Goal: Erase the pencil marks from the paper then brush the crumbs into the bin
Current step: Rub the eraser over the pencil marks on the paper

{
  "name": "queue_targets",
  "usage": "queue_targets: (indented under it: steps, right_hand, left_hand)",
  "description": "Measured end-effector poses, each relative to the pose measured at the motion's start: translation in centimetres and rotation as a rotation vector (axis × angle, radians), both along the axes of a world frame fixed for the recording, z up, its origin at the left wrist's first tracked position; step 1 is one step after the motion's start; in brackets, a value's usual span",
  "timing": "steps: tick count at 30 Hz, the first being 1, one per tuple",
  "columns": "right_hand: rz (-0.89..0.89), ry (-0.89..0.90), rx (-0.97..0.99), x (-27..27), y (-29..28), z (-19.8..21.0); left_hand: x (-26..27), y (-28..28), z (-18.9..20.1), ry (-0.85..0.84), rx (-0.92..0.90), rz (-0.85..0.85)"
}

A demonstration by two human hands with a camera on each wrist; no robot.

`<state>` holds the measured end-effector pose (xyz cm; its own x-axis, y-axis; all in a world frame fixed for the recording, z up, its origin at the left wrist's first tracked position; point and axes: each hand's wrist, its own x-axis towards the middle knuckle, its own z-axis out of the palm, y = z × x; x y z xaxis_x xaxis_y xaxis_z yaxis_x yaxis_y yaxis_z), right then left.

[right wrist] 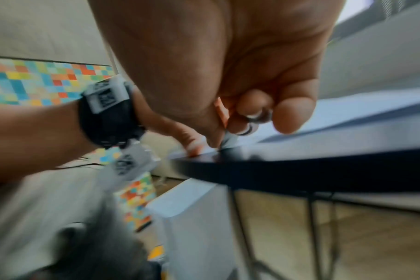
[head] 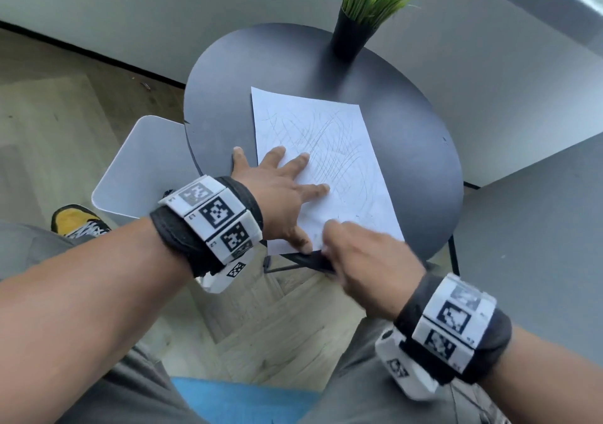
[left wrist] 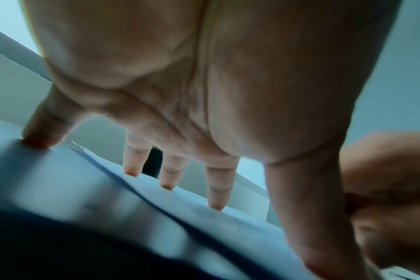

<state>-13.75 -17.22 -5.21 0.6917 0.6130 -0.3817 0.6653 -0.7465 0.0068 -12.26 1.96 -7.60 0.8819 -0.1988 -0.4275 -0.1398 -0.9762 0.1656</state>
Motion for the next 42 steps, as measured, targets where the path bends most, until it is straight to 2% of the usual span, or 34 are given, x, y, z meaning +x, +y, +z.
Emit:
queue_targets:
  steps: [3,8,12,14,16,18,20,21,23,26,27,31,36,40,42]
  right_hand:
    - [-0.178,-0.088,0.012,3.2,-1.7,0.2]
    - [0.006,0.026,0.007,-1.3,-0.1,0.1]
    - [-0.219,-0.077,-0.001,3.2,-2.0,0.4]
    - [-0.146,-0.075,-0.006,1.8,-0.9,0.5]
    - [-0.027,0.008,0.003,-0.9,0.3,0.2]
    - [-0.076,0.027,-0.034,-0.1,-0.5,0.5]
    - [-0.239,-0.035,-0.071,3.2,-2.2,0.7]
    - [-0.266,-0.070,-0.079,3.9,-2.6,0.9]
    - [-0.205,-0.089,-0.052,2.7,-1.9,0.8]
    - [-0.029,0.013,0.021,-1.4,0.3,0.0]
    - [-0.036,0.027,0.010,-1.1,0.1,0.0]
    - [-0.269,-0.068,0.008,3.2,-2.1,0.2]
    - [-0.040,0.008,0.042,-1.2,0.9,-0.4]
    - [-0.251,-0.058,0.046,2.7,-1.9,0.1]
    - [-0.220,-0.086,0.037,2.6,-2.1,0.5]
  left_hand:
    - [-0.1,0.0,-0.3,-0.011,-0.007,0.010]
    - [-0.1,0.3,-0.4,-0.018,-0.011,0.004]
    - [-0.1,0.3,-0.4,-0.009,-0.023,0.007]
    - [0.0,0.3,-0.3,-0.011,-0.018,0.009]
    - [0.0,0.2,-0.2,-0.007,-0.016,0.011]
    - [0.0,0.3,-0.3,0.001,-0.020,0.011]
    - [-0.1,0.4,-0.2,0.007,-0.028,0.011]
    - [-0.1,0.3,-0.2,0.009,-0.031,0.010]
    - [0.1,0.2,-0.3,0.004,-0.024,0.010]
    - [0.0,0.2,-0.2,0.011,-0.019,0.015]
    - [0.0,0.2,-0.2,0.011,-0.020,0.014]
    - [-0.1,0.3,-0.2,0.006,-0.022,0.012]
    - [0.0,0.2,-0.3,-0.011,-0.003,0.011]
    - [-0.2,0.5,-0.5,-0.013,-0.022,0.001]
    - [-0.1,0.5,-0.4,-0.007,-0.018,0.004]
